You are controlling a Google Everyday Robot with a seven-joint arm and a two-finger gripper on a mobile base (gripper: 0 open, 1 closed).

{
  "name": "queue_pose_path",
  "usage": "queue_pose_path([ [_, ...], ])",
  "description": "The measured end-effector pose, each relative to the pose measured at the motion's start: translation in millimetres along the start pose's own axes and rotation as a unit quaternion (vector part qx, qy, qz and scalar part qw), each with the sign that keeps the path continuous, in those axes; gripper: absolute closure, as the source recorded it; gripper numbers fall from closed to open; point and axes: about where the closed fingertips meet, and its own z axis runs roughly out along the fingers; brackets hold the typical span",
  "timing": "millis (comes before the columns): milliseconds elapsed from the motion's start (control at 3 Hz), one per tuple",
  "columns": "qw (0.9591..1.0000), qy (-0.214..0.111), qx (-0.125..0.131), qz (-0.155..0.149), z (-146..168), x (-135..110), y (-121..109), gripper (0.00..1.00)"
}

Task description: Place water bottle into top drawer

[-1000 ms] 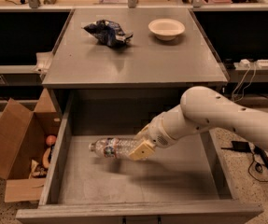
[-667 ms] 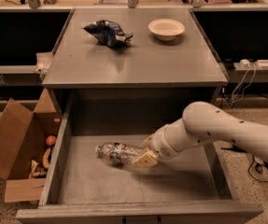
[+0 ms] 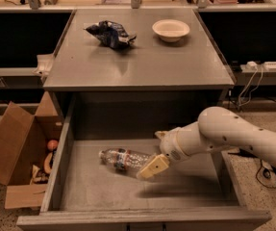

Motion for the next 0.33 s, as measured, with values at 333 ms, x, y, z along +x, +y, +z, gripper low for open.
queue_pose_path([
  [333, 0.9980, -0.053, 0.003, -0.036, -30.0, -39.9, 1.6, 0.00],
])
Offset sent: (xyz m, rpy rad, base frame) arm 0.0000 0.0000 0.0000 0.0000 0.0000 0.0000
